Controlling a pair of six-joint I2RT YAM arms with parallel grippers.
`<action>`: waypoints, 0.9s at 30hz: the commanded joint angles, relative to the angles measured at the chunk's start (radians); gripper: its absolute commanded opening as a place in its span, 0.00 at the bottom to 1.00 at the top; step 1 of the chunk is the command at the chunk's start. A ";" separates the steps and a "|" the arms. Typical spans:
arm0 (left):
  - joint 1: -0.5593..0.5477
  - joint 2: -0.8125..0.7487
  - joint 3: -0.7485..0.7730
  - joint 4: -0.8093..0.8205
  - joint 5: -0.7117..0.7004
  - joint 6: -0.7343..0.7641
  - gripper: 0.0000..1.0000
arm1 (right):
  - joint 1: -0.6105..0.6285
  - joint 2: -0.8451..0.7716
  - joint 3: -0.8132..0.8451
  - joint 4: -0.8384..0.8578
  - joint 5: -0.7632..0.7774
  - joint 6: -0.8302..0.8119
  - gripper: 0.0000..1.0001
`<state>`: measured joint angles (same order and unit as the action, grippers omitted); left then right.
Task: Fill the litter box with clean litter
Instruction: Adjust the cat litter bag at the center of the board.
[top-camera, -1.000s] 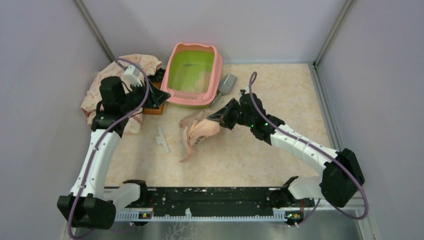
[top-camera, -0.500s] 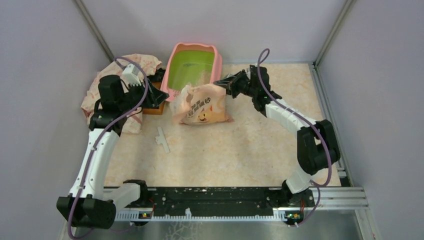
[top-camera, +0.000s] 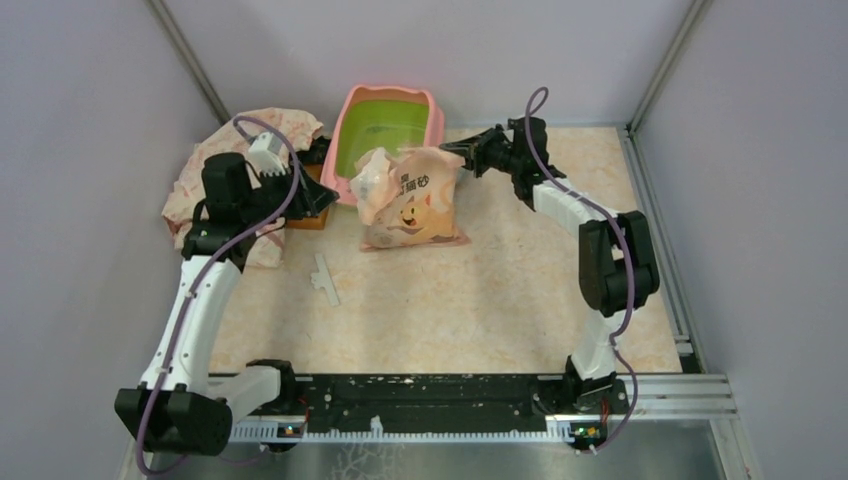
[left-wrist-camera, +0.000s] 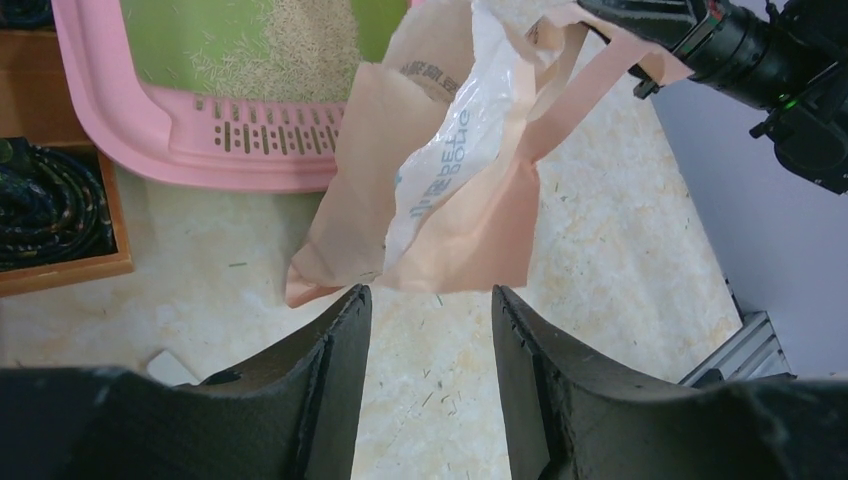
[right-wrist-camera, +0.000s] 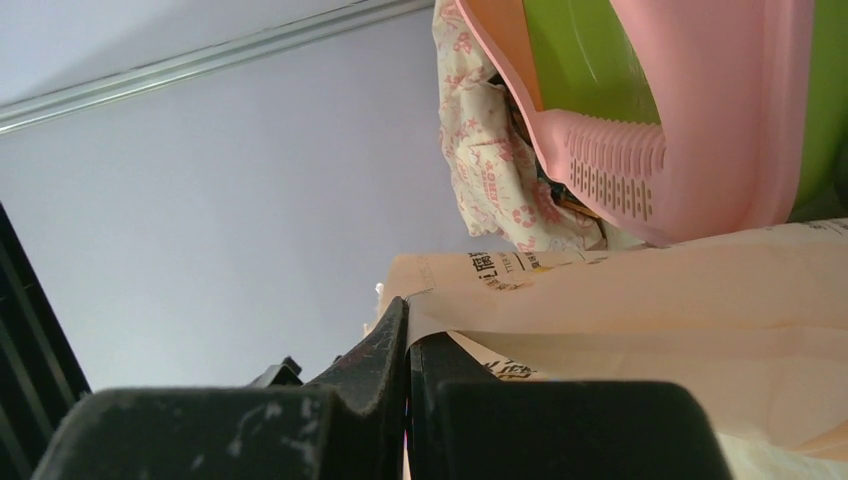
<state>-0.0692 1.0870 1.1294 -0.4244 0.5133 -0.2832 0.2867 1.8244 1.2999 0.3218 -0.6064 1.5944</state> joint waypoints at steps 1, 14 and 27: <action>0.004 -0.015 -0.092 0.057 0.056 -0.028 0.53 | -0.069 0.009 0.135 0.086 0.005 0.032 0.00; -0.128 0.005 -0.263 0.242 0.120 -0.154 0.50 | -0.078 0.050 0.235 0.045 -0.069 -0.029 0.06; -0.302 0.176 -0.164 0.354 -0.023 -0.177 0.50 | -0.042 0.019 0.560 -0.500 -0.049 -0.496 0.67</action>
<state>-0.3550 1.2098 0.8845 -0.1322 0.5468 -0.4713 0.2279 1.9049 1.7035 0.0124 -0.6773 1.3163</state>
